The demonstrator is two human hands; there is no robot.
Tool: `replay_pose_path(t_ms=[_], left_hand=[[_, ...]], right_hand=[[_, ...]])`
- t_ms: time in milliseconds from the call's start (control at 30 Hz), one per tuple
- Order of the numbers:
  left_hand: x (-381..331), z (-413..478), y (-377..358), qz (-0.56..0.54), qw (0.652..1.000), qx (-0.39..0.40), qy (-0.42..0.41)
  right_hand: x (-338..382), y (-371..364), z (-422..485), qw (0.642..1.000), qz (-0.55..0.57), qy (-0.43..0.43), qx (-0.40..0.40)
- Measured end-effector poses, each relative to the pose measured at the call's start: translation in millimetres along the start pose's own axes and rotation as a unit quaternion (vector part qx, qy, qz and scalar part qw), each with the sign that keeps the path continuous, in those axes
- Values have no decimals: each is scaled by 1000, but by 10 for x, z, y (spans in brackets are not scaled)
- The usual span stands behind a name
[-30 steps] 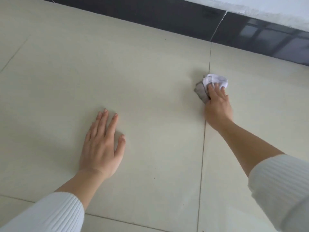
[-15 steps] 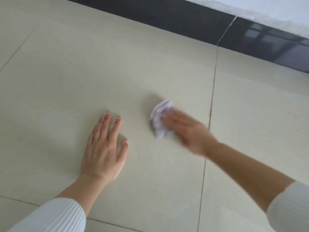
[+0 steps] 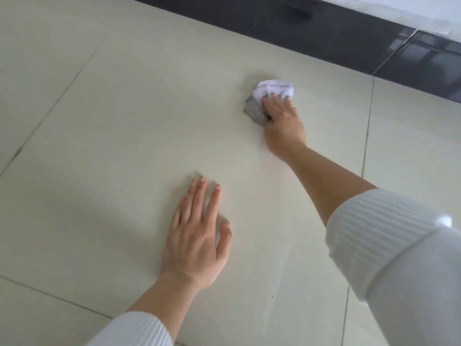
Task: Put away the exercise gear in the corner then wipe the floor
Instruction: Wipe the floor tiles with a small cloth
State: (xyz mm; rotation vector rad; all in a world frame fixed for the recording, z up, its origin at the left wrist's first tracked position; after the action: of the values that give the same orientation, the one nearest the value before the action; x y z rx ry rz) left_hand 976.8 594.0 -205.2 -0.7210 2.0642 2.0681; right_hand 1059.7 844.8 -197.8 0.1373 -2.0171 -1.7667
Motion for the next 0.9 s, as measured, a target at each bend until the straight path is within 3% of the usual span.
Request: replay_pose_path(t_ms=[133, 333, 433, 633, 800, 900], left_hand=[[4, -5, -7, -4, 1000, 7, 4], [29, -11, -36, -15, 1000, 12, 21], [35, -3, -61, -10, 1000, 12, 19], [27, -5, -69, -25, 999, 14, -14], [66, 11, -101, -47, 997, 26, -50], [94, 32, -103, -44, 991, 86, -94]], right_hand=[[366, -122, -368, 990, 13, 141, 15], [339, -131, -1180, 983, 42, 175, 45], [144, -135, -1610, 991, 50, 121, 31], [-128, -155, -2643, 991, 53, -118, -38], [391, -299, -3588, 992, 60, -111, 10], [738, -390, -4019, 992, 70, -94, 45]])
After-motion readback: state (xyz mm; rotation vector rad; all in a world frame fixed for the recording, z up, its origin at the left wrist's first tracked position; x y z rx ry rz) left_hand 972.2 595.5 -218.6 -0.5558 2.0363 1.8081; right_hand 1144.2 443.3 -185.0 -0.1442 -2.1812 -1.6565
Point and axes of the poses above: each hand's wrist, its own z-axis towards the middle knuckle, its own y-axis out of the back of the hand, x = y × z, the point moved 6 cm from there along z, towards the middle knuckle, and after that the axes turned 11 degrees about -z, right-handed, at the moved point
